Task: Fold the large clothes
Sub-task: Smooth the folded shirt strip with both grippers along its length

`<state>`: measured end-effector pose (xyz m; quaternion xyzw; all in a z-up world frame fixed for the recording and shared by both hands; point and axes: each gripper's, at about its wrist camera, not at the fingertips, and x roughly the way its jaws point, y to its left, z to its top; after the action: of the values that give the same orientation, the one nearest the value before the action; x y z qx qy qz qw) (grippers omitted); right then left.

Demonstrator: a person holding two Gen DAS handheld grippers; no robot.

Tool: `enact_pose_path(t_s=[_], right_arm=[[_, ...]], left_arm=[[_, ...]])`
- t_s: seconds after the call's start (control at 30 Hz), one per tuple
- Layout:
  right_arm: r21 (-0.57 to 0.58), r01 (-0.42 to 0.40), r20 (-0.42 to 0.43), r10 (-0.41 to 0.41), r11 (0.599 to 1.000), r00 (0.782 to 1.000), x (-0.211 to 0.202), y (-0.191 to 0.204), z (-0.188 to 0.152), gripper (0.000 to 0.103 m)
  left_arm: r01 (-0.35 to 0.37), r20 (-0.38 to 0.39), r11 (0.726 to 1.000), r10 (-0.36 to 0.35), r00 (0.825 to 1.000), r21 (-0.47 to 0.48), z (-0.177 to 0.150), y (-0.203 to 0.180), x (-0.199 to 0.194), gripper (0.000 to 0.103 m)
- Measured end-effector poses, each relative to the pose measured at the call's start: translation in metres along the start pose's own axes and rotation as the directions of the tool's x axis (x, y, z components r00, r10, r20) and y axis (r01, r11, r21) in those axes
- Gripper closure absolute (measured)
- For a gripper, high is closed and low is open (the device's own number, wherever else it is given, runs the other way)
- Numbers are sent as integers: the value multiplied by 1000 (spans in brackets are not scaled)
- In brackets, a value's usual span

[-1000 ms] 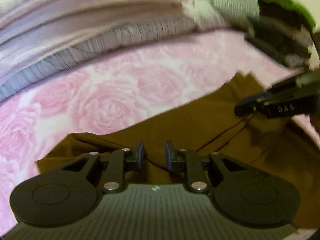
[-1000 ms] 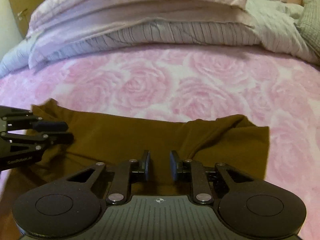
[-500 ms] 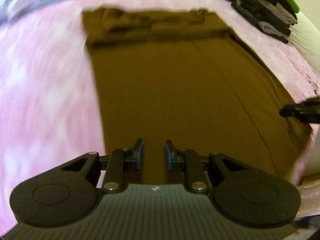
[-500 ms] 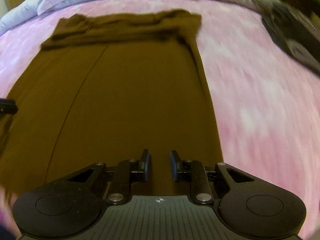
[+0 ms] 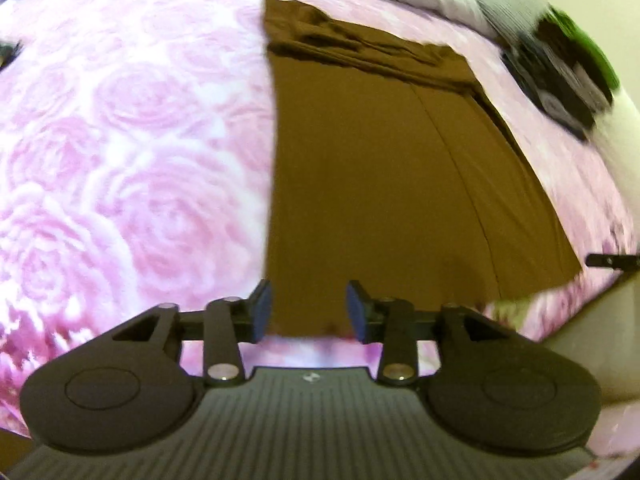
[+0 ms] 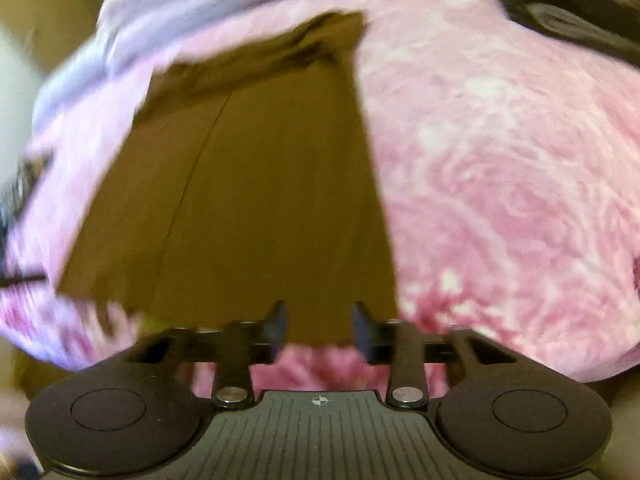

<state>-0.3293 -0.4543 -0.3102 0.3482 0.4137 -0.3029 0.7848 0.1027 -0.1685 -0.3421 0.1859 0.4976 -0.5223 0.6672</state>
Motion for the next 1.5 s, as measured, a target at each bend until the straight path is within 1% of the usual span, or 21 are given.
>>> enact_pose_path(t_s=[0.07, 0.13, 0.2, 0.3, 0.33, 0.4, 0.5, 0.6, 0.67, 0.7, 0.73, 0.77, 0.8, 0.83, 0.93, 1.07, 1.17, 1.27, 1.37, 1.43, 1.5], right_arm=[[57, -21, 38, 19, 998, 999, 2, -13, 7, 52], [96, -55, 40, 51, 994, 998, 12, -26, 12, 52], [115, -53, 41, 49, 992, 998, 24, -36, 19, 52], [157, -134, -26, 139, 978, 990, 41, -60, 13, 52], [166, -150, -31, 158, 975, 987, 42, -65, 9, 52], [186, -196, -6, 201, 963, 980, 39, -73, 5, 52], [268, -276, 0, 287, 923, 958, 35, -84, 0, 52], [298, -316, 11, 327, 901, 945, 34, -93, -3, 52], [319, -337, 22, 349, 886, 937, 38, -95, 3, 53], [322, -349, 30, 360, 880, 933, 42, -95, 7, 53], [321, -356, 30, 367, 878, 930, 42, -95, 7, 55], [310, -353, 23, 365, 883, 931, 43, -94, 9, 65], [295, -345, 11, 358, 891, 934, 44, -92, 8, 96], [281, -329, -14, 347, 902, 938, 46, -92, 9, 103], [257, -334, -18, 350, 907, 937, 39, -88, 5, 103], [251, -378, 31, 383, 891, 923, 9, -86, 3, 103], [242, -384, 23, 390, 891, 921, -14, -84, -4, 103], [273, -358, -31, 380, 893, 924, -31, -80, -23, 103], [323, -317, -116, 370, 892, 922, -43, -76, -53, 103], [368, -306, -144, 379, 878, 914, -49, -73, -64, 103], [413, -320, -124, 400, 853, 908, -55, -71, -60, 103]], left_arm=[[19, 2, 998, -19, 1000, -66, 3, 14, 10, 66], [52, -22, 991, -55, 998, -127, 2, 25, 23, 65], [69, -47, 985, -78, 996, -160, -1, 37, 34, 65], [138, -35, 969, -148, 988, -204, -2, 50, 37, 62], [167, -38, 962, -179, 983, -215, -3, 53, 36, 62], [247, -63, 941, -267, 962, -230, -5, 56, 40, 62], [271, -79, 938, -294, 953, -217, -12, 62, 39, 62], [304, -51, 906, -333, 942, -295, -8, 73, 45, 62], [316, -45, 901, -344, 938, -296, -2, 72, 52, 63], [317, -48, 905, -344, 938, -284, 0, 70, 53, 63], [316, -53, 910, -341, 939, -267, 1, 68, 53, 67], [307, -59, 918, -331, 942, -252, 0, 66, 53, 84], [293, -75, 928, -317, 945, -230, 1, 65, 54, 97], [279, -91, 936, -303, 949, -213, -1, 65, 54, 101], [286, -65, 938, -303, 951, -196, -7, 66, 41, 102], [303, -30, 934, -314, 949, -189, -7, 62, 17, 102], [302, -36, 933, -315, 948, -196, -16, 59, -4, 102], [284, -76, 926, -311, 947, -250, -42, 59, -22, 102], [248, -111, 910, -299, 948, -333, -71, 59, -37, 102], [240, -92, 890, -297, 950, -388, -77, 58, -46, 102], [257, -44, 869, -303, 952, -424, -69, 57, -53, 102]])
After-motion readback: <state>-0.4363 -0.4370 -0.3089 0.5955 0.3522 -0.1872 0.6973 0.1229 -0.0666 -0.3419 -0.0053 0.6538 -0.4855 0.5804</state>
